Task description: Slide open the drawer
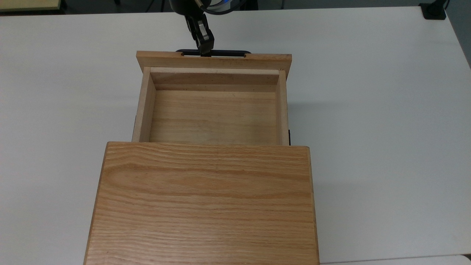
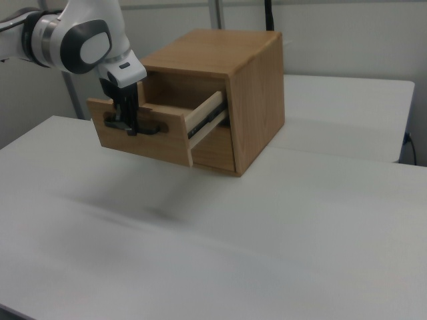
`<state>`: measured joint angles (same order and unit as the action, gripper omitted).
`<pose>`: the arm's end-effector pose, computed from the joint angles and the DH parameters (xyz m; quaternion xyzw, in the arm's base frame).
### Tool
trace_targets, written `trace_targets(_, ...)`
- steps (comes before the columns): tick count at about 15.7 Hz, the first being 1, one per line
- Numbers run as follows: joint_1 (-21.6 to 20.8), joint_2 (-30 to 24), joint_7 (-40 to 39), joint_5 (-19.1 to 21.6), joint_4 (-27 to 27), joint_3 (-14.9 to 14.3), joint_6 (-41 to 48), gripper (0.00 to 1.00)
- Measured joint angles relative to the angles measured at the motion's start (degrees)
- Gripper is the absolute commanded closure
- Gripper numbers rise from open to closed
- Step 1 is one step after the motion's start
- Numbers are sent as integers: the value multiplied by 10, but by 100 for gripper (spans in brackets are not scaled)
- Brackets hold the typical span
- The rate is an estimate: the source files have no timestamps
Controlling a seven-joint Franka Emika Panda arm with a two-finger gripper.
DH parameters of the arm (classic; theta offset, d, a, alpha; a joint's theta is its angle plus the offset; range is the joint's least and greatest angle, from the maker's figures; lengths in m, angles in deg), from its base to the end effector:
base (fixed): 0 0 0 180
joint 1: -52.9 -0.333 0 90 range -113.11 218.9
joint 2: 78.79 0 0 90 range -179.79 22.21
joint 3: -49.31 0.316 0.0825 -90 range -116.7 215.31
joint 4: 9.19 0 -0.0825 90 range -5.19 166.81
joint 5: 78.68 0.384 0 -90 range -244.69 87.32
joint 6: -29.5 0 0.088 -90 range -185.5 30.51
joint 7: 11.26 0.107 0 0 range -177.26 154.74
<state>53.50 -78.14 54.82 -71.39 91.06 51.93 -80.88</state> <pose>0.5826 0.0293 0.5660 -0.8340 0.5420 -0.0339 0.0971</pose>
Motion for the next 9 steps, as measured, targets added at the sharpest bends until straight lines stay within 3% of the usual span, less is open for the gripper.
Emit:
trace_targets(1, 0, -2, 0, -1, 3, 0, 2, 94)
trace_targets(2, 0, -4, 0, -1, 4, 1, 8, 81)
trace_targets(4, 0, -9, -1, -4, 5, 1, 21, 25)
trace_targets(5, 0, -11, -13, -4, 5, 4, 25, 7)
trace_targets(6, 0, -12, -16, -6, 6, 7, 26, 0)
trace_targets(9, -1, -18, -27, -8, 5, 19, 28, 0)
